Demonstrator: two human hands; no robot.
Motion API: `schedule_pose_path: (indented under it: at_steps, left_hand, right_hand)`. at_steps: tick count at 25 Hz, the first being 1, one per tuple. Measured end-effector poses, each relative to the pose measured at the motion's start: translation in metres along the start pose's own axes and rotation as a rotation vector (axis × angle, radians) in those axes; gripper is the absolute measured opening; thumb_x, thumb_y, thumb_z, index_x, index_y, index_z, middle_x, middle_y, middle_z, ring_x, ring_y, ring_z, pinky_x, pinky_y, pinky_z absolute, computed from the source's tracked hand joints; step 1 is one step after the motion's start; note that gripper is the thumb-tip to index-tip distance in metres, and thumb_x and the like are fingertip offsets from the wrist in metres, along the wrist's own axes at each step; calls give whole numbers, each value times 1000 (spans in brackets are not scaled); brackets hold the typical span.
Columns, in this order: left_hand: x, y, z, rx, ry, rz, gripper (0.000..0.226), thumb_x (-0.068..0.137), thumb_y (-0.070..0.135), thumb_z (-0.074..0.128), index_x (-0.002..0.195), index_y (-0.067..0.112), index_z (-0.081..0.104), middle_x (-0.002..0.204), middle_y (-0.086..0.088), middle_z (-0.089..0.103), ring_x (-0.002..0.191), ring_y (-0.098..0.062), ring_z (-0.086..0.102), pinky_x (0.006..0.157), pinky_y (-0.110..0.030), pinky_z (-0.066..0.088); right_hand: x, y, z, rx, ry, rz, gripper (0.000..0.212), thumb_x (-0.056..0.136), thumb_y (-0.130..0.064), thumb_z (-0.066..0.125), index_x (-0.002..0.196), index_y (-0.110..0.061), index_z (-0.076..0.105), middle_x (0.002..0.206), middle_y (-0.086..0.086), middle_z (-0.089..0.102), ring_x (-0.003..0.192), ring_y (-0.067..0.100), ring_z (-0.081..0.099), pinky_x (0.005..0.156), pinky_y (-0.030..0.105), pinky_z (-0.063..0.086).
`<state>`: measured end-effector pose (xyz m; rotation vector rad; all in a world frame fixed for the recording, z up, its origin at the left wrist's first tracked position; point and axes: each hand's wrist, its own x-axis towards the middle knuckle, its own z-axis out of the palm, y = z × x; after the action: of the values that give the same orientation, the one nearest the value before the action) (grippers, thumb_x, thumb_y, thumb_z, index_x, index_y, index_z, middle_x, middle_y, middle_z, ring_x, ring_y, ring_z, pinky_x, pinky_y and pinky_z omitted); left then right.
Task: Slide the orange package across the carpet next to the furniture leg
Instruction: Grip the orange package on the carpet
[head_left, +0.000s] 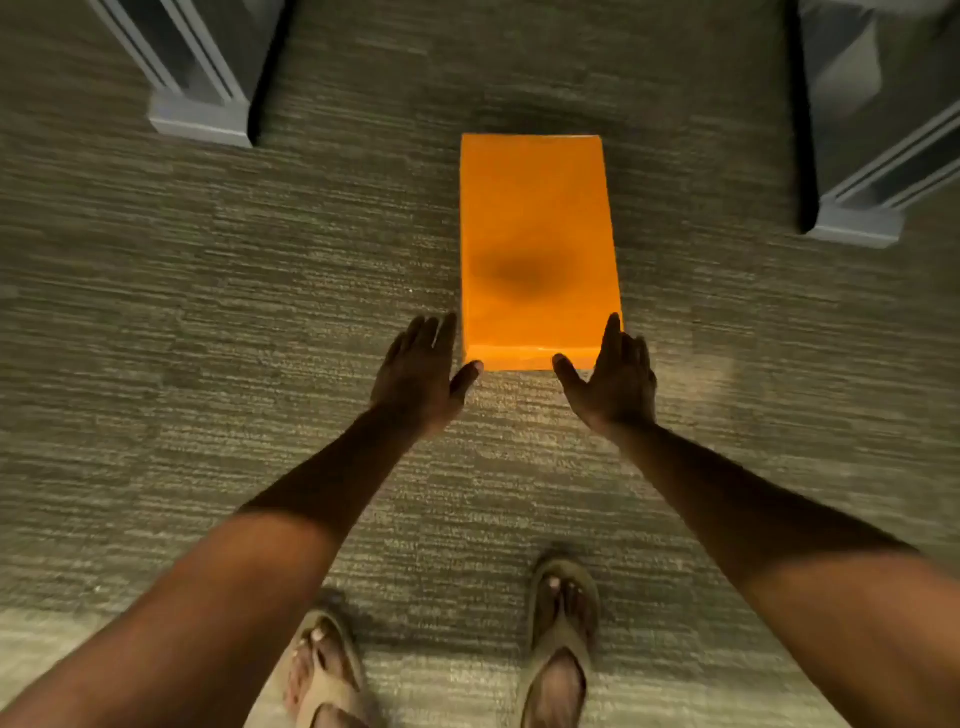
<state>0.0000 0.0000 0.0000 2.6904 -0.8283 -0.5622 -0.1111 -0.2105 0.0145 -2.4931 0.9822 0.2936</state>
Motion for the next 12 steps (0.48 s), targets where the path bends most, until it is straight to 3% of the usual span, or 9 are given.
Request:
schedule_pose_path:
  at_steps: [7,12]
  left_hand:
    - [54,-1,60,-475,-68,-402,87,99,56,49,162,7,15,166,-17,29,152,-35,31,119,-42,34]
    - [64,-5,92,-615,-90,-347,63,103,44,52,156,15,34,155,-12,49,139,-33,51,107,-38,45]
  right_hand:
    - [82,35,37,236,16,286,107,92,-61,61,164,-11,0,167,22,20,149,42,32,116,54,38]
    - [114,47,57,681,-67,491,109,86,-55,73,165,-21,6,168,13,26,149,41,33,119,54,33]
